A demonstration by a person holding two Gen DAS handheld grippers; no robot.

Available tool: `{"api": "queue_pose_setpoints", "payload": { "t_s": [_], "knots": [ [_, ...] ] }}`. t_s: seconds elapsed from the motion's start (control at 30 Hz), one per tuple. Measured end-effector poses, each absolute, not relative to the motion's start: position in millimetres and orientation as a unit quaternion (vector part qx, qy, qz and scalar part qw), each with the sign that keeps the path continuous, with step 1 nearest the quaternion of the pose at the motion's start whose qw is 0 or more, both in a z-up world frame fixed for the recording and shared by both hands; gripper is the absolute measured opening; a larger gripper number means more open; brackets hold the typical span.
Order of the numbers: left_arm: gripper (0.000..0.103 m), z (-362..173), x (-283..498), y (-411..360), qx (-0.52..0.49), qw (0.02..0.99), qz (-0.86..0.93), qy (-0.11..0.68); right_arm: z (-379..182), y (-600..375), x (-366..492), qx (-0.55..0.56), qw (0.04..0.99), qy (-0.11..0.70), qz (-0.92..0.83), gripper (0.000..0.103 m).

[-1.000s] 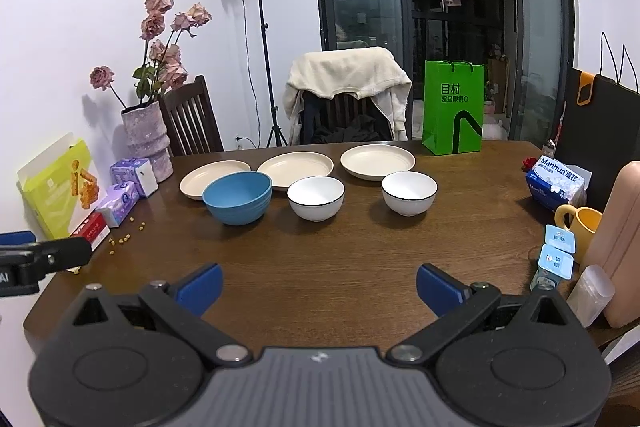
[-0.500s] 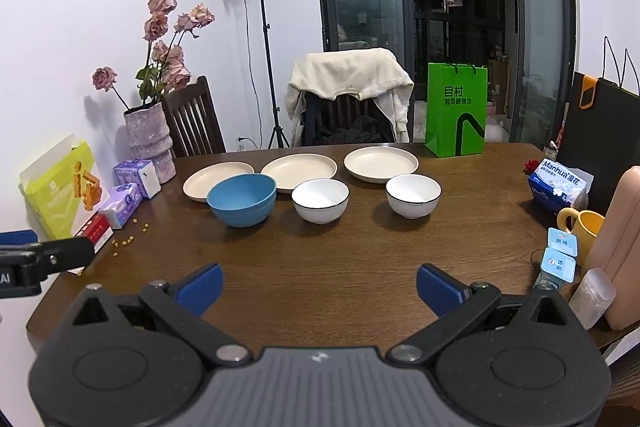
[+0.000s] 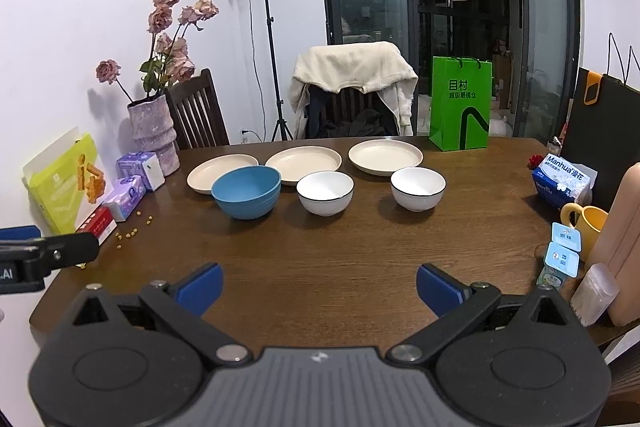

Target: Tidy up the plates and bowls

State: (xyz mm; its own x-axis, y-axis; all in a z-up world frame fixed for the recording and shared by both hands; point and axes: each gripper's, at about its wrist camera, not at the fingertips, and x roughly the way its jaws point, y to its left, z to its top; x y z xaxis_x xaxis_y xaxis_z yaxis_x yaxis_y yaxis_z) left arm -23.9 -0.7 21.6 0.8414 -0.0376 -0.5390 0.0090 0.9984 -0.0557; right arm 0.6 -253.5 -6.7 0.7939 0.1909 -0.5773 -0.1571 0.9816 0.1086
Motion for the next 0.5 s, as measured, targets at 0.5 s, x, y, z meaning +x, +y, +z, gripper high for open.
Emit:
{"api": "queue_pose_setpoints", "payload": {
  "t_s": [0.5],
  "knots": [
    [0.103, 23.2, -21.0, -0.8, -0.023, 0.96, -0.016, 0.279, -3.5, -250.9, 2.5, 0.029, 0.947, 0.308, 0.091, 0.103]
  ]
}}
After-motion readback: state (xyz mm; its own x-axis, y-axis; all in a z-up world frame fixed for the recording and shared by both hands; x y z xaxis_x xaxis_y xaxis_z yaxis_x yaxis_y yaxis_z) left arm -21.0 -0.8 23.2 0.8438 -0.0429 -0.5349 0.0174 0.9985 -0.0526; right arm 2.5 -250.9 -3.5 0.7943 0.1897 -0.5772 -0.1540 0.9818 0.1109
